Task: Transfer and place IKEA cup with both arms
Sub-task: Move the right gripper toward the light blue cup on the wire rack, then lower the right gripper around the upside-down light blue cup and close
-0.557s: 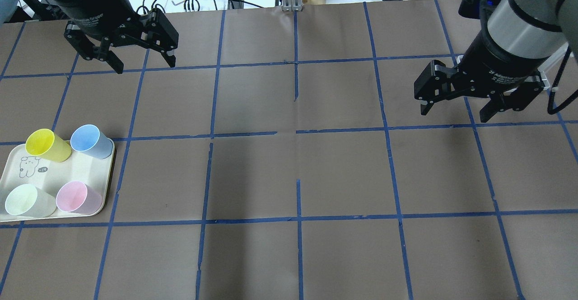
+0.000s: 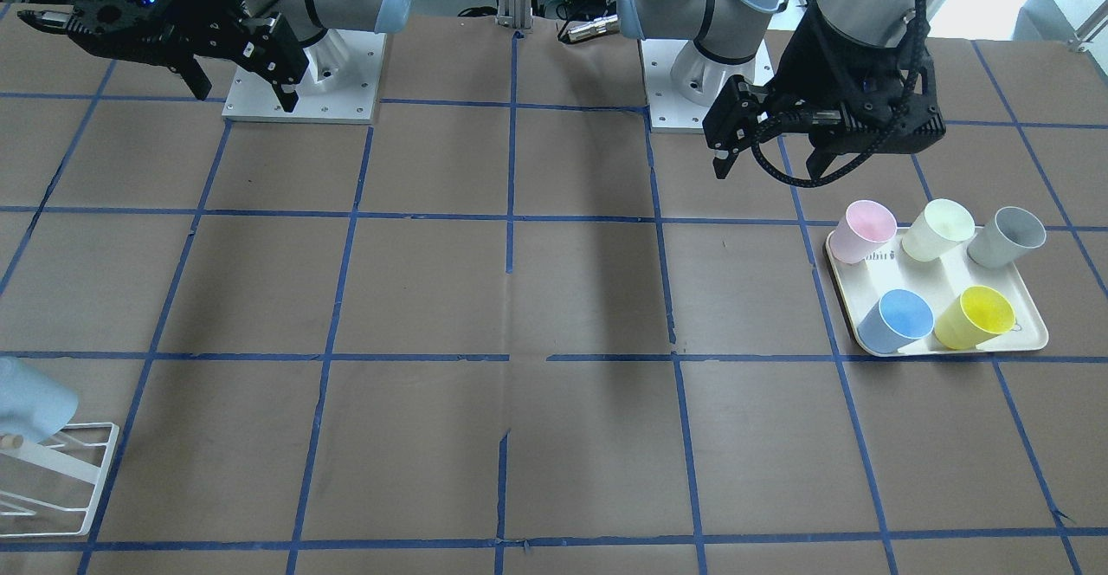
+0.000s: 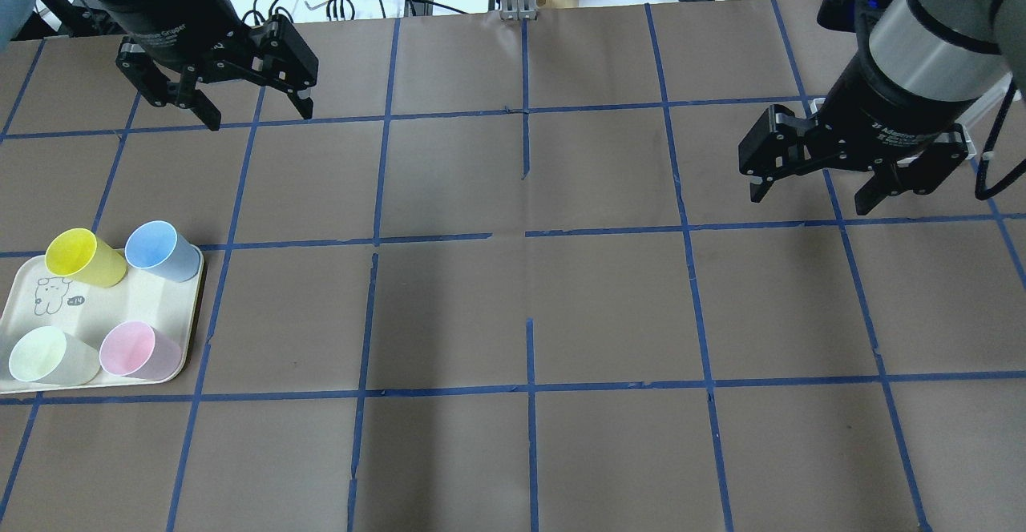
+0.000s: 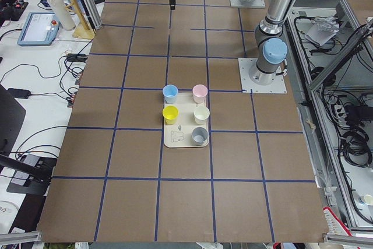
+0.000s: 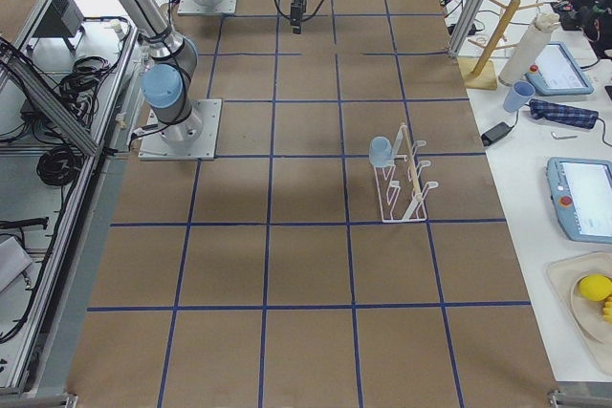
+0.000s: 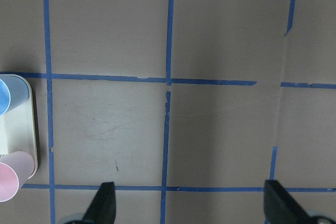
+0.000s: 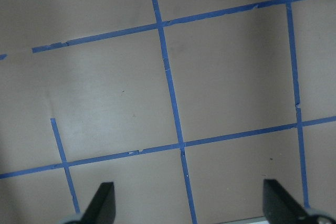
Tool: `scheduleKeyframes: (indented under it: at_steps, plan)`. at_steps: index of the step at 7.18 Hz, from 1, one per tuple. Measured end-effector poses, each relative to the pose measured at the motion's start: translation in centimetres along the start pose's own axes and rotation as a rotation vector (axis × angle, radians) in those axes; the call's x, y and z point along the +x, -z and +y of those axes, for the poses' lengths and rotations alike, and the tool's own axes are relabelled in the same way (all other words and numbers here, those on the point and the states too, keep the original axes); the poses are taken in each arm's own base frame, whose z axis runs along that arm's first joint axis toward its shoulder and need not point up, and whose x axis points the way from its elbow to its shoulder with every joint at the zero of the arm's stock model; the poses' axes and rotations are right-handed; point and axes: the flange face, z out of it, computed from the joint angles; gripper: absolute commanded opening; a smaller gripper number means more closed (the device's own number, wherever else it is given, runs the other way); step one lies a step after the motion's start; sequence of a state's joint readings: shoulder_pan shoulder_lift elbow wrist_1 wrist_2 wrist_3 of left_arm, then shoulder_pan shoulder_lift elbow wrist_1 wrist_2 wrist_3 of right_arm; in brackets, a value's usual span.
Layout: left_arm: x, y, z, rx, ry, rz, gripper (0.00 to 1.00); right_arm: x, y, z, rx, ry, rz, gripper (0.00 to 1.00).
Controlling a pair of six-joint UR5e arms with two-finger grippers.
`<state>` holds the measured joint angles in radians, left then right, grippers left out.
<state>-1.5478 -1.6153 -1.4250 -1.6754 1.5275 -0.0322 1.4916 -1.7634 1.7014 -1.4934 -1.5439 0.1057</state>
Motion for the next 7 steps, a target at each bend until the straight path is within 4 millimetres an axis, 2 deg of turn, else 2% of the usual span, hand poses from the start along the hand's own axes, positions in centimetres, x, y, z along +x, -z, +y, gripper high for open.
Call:
scheduleKeyframes:
  at_steps: [1,4,7]
  plan:
    - [0.0,0.1,0.1,0.0,0.0,-0.002,1.0,1.5,-0.2,-1.1,0.002,-0.025,0.001,1.0]
    - [-0.1,0.1,0.2,-0.009,-0.007,-0.023,1.0,9.6,-0.7,-5.1,0.03,-0.047,0.003,1.0]
    - [-0.1,0.3,0.2,-0.017,-0.016,-0.052,1.0,15.9,-3.1,-9.4,0.061,0.013,0.013,1.0]
